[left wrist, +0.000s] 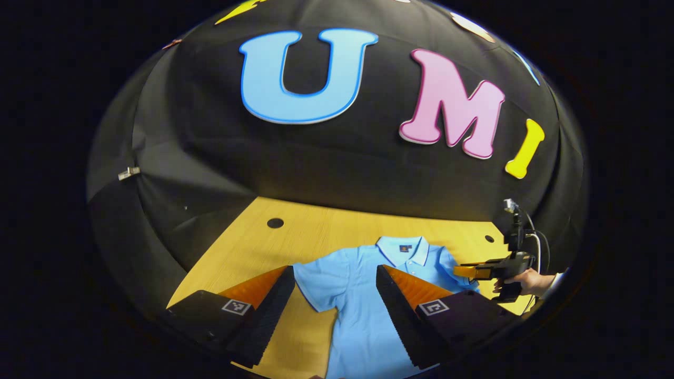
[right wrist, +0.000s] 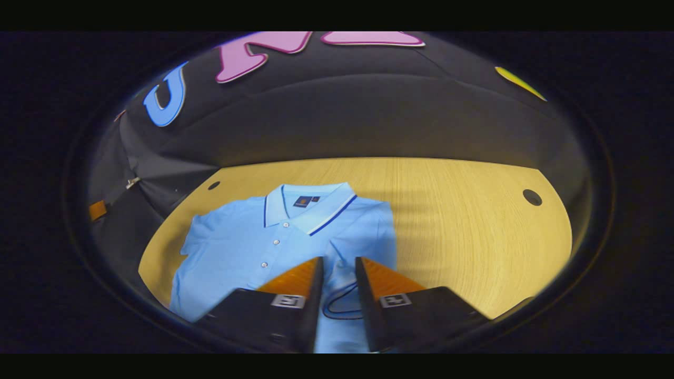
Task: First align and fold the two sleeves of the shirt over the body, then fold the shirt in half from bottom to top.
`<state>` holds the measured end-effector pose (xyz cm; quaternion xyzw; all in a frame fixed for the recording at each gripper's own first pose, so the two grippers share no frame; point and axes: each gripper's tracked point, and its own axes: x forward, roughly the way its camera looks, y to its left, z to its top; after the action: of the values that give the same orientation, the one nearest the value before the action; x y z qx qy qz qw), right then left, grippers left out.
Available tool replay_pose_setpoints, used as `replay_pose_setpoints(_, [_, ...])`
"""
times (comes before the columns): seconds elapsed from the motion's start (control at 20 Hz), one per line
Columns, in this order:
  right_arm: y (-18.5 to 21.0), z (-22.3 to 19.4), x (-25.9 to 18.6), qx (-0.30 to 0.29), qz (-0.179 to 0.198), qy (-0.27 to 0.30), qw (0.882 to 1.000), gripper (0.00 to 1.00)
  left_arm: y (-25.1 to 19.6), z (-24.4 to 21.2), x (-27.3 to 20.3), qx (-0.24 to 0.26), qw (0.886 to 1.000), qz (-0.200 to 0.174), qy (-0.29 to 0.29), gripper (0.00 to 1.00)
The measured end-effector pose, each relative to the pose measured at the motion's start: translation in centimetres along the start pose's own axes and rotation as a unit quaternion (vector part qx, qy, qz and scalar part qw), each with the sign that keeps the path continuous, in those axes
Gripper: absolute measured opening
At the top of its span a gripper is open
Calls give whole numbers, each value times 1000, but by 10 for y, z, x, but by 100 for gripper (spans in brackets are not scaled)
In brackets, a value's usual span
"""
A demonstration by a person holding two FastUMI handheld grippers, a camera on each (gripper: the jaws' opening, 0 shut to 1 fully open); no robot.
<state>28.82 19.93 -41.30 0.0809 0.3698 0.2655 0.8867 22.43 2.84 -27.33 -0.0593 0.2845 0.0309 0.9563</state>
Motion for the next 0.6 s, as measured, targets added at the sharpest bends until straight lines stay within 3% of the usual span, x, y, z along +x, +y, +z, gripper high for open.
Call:
replay_pose_setpoints(0.1, [4, 15, -16, -18, 0, -27, 999, 80, 16, -5, 27, -4, 1000, 2, 13, 99])
replay_pose_setpoints(0.25, [7, 38, -61, -39, -2, -63, 997, 99, 32, -14, 77, 8, 999, 3, 32, 99])
replay_pose_setpoints(0.35, [2, 55, -97, -45, -7, -89, 995, 98, 49, -32, 113, 38, 996, 25, 73, 99])
replay_pose_setpoints(0.6, [-28, 66, -172, -15, -33, -124, 992, 98, 59, -71, 187, 73, 987, 36, 136, 99])
